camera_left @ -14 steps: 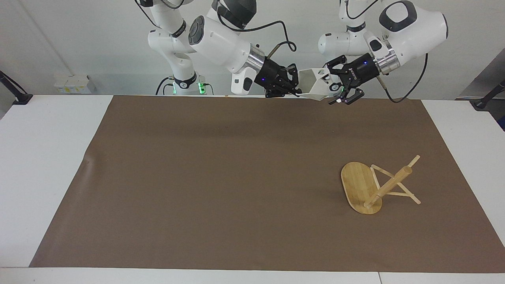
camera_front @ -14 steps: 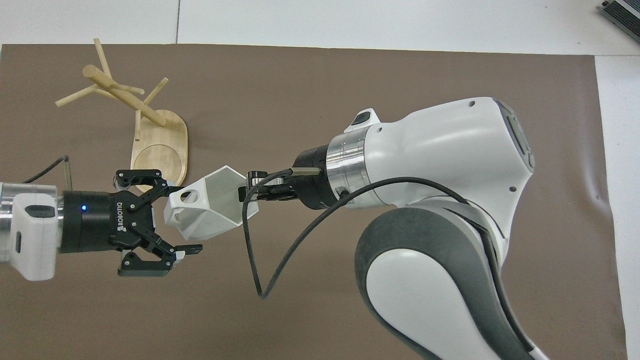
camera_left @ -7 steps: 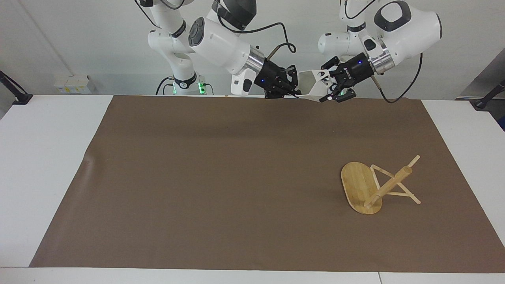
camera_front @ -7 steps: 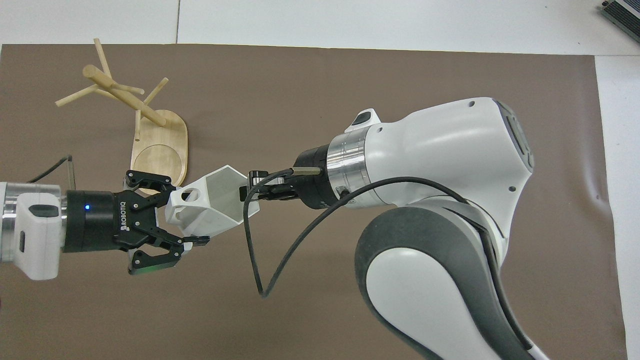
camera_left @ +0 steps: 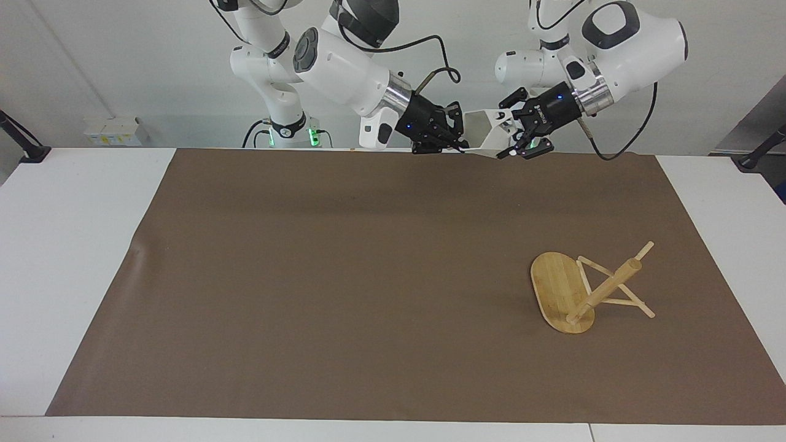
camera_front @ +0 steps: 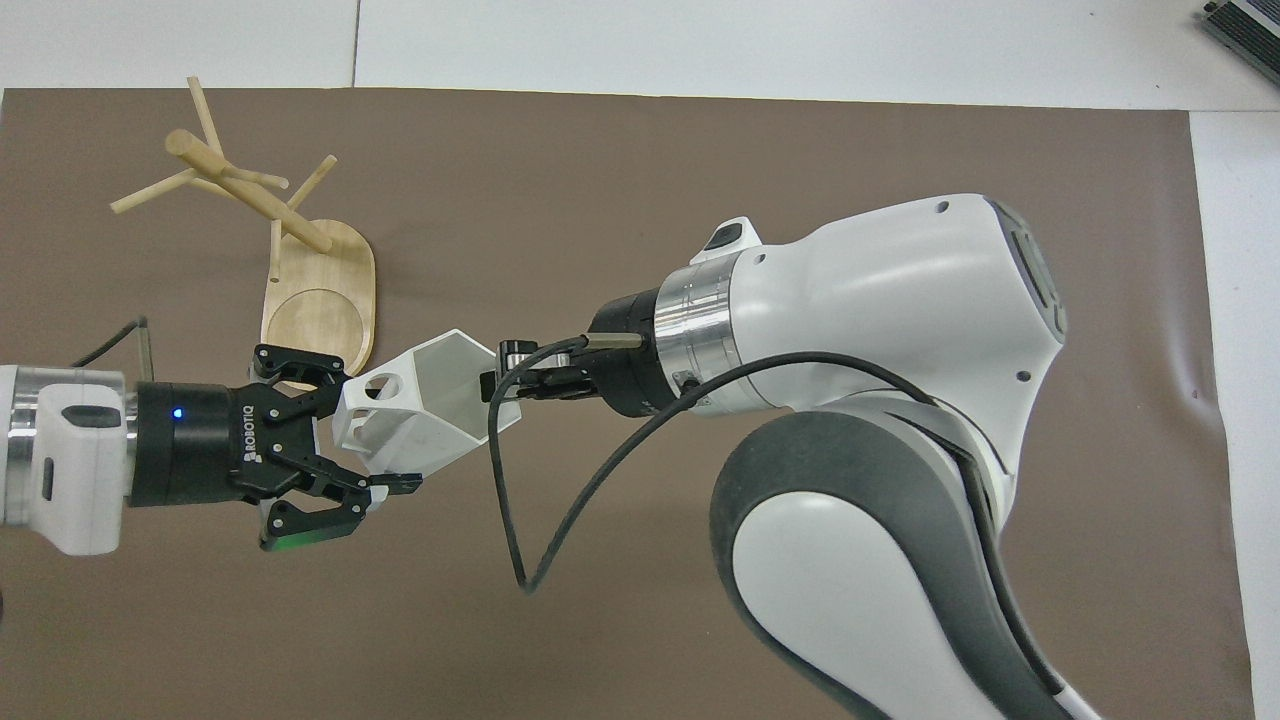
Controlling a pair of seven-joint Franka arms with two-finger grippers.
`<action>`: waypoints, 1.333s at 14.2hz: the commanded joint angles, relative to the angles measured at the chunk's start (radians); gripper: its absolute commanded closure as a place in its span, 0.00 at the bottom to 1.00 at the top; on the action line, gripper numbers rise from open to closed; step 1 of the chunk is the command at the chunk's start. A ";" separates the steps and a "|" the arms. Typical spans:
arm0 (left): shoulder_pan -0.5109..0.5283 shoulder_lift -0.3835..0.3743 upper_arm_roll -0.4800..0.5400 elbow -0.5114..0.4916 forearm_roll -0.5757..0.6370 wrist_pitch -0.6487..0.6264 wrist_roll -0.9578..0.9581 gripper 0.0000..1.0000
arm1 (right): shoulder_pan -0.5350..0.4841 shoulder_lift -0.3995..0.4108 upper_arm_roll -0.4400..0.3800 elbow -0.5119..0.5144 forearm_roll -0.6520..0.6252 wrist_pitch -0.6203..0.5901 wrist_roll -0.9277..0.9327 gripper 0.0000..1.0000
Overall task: Hang cup on rack
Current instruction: 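Carry the mug to the rack while the right gripper withdraws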
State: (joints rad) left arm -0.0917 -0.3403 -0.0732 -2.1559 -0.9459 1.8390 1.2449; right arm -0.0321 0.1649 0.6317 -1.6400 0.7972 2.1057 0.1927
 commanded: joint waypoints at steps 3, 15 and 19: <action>-0.008 0.003 0.007 -0.002 0.028 0.014 -0.045 1.00 | -0.011 -0.005 0.016 -0.009 -0.009 0.020 -0.016 0.01; -0.013 0.012 -0.007 -0.050 0.327 0.247 -0.512 1.00 | -0.017 -0.004 -0.119 -0.009 -0.310 0.160 -0.016 0.00; -0.011 0.073 -0.028 -0.038 0.499 0.310 -0.706 1.00 | -0.017 -0.022 -0.260 -0.044 -0.545 0.113 -0.016 0.00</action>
State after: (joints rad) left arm -0.0922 -0.2911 -0.0989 -2.1971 -0.5258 2.1105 0.6481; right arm -0.0433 0.1660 0.4254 -1.6514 0.3413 2.2336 0.1924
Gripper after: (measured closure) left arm 0.313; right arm 0.000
